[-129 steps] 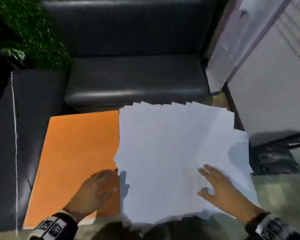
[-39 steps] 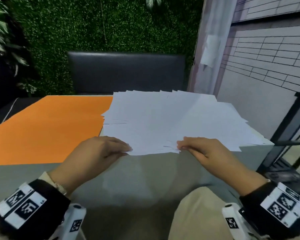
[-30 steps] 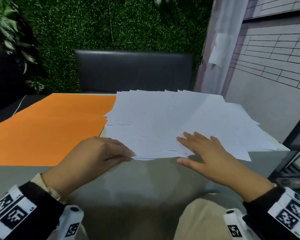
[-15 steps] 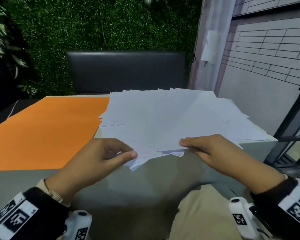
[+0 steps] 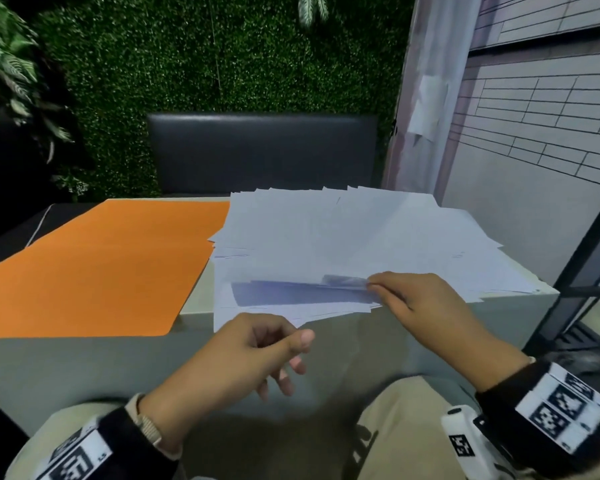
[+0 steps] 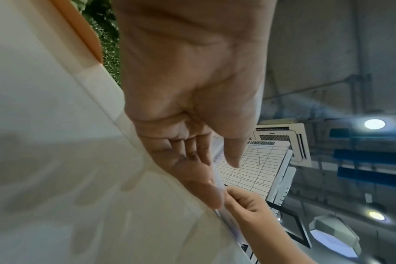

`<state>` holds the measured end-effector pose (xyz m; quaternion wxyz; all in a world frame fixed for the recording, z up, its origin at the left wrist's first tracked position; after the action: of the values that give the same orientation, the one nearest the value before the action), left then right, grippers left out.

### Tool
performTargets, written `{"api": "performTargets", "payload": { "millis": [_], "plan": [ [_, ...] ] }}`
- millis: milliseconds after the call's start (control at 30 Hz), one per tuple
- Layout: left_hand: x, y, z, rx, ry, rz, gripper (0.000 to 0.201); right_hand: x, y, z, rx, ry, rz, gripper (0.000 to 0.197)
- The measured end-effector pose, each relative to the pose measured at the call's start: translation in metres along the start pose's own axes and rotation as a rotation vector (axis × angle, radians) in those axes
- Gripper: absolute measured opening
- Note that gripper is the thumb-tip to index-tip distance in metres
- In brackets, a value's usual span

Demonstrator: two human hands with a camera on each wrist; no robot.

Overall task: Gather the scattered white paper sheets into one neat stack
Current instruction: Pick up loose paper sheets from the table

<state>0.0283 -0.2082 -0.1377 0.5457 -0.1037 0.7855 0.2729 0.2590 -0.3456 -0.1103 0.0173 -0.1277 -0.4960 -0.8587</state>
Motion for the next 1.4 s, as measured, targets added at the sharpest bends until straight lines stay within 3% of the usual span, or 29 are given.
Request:
{"api": "performTargets", "payload": {
  "millis": [233, 400, 600, 733, 867, 1033, 1233, 1400],
  "plan": [
    [-0.003, -0.021, 0.001, 0.053, 0.118, -0.356, 0.064, 0.013, 0.008, -0.01, -0.251, 0.043, 0.081, 0.015],
    [-0.012, -0.03, 0.006, 0.059, 0.201, -0.636, 0.06, 0.026, -0.005, -0.016, -0.218, 0.109, 0.091, 0.014],
    [-0.009, -0.032, 0.009, 0.071, 0.198, -0.602, 0.055, 0.019, -0.029, -0.01, 0.069, 0.094, 0.037, 0.045],
    [-0.008, -0.029, 0.008, 0.055, 0.19, -0.587, 0.052, 0.012, -0.025, 0.003, -0.008, 0.006, 0.161, 0.028],
    [-0.009, -0.025, 0.006, 0.051, 0.176, -0.589, 0.047, 0.016, -0.01, 0.01, 0.009, -0.093, 0.295, 0.009],
    [-0.011, -0.02, 0.004, 0.053, 0.15, -0.604, 0.048, 0.009, -0.005, 0.012, -0.031, -0.13, 0.32, 0.044],
    [-0.011, -0.02, 0.006, 0.057, 0.16, -0.633, 0.049, 0.008, -0.005, 0.011, -0.109, -0.12, 0.236, 0.039],
    [-0.014, -0.021, 0.006, 0.067, 0.165, -0.703, 0.066, 0.019, 0.007, 0.009, -0.205, -0.054, 0.197, 0.035]
  ]
}}
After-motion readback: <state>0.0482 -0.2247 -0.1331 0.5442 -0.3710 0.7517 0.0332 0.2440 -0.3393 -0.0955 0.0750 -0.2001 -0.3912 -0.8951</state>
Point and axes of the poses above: each hand's wrist, its own z-axis towards the middle knuckle, its own y-axis out of the back of the hand, x = y × z, the point moved 5 cm from there along z, towards the middle knuckle, and after that the axes turned 11 degrees about y, right-handed, at the moved point
